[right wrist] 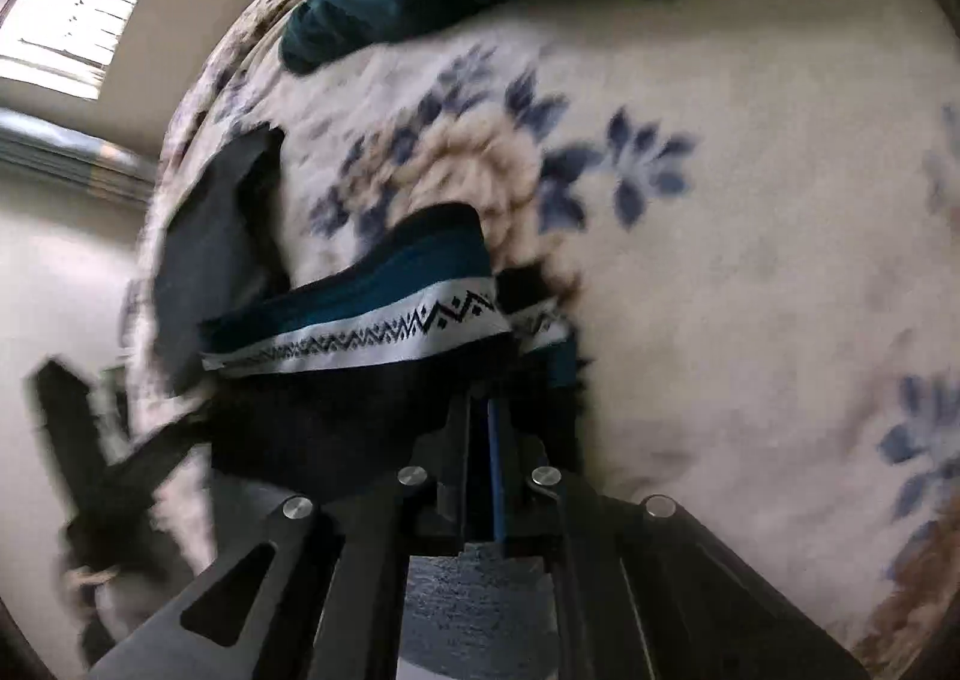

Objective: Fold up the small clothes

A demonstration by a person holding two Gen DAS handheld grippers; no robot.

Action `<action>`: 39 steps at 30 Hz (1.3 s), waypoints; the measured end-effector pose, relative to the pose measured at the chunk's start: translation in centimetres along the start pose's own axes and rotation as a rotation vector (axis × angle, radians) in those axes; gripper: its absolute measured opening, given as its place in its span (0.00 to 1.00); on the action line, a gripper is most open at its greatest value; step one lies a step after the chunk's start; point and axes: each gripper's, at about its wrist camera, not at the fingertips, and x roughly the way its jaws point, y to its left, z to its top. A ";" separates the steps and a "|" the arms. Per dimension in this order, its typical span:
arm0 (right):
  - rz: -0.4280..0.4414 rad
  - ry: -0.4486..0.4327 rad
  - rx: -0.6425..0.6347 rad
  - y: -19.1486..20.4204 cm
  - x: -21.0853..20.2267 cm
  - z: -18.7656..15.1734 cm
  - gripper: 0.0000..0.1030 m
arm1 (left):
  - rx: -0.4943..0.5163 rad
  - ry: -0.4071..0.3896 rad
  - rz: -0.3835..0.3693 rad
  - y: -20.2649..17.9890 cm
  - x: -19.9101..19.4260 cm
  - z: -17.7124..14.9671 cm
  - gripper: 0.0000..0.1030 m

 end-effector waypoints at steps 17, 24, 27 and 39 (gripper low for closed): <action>0.064 0.262 0.151 -2.3 1.2 -3.4 0.52 | -0.211 0.213 -0.196 5.1 0.2 -5.3 0.10; 0.023 0.220 0.204 -2.9 0.1 -5.2 0.07 | -0.045 0.205 -0.052 3.0 0.4 -4.8 0.11; 0.008 0.270 0.218 -4.0 1.2 -5.1 0.06 | -0.096 0.242 -0.065 3.8 1.2 -4.6 0.15; 0.137 0.257 0.089 -6.6 -0.7 -0.7 0.76 | -0.737 0.103 -0.260 10.0 -10.1 -20.1 0.74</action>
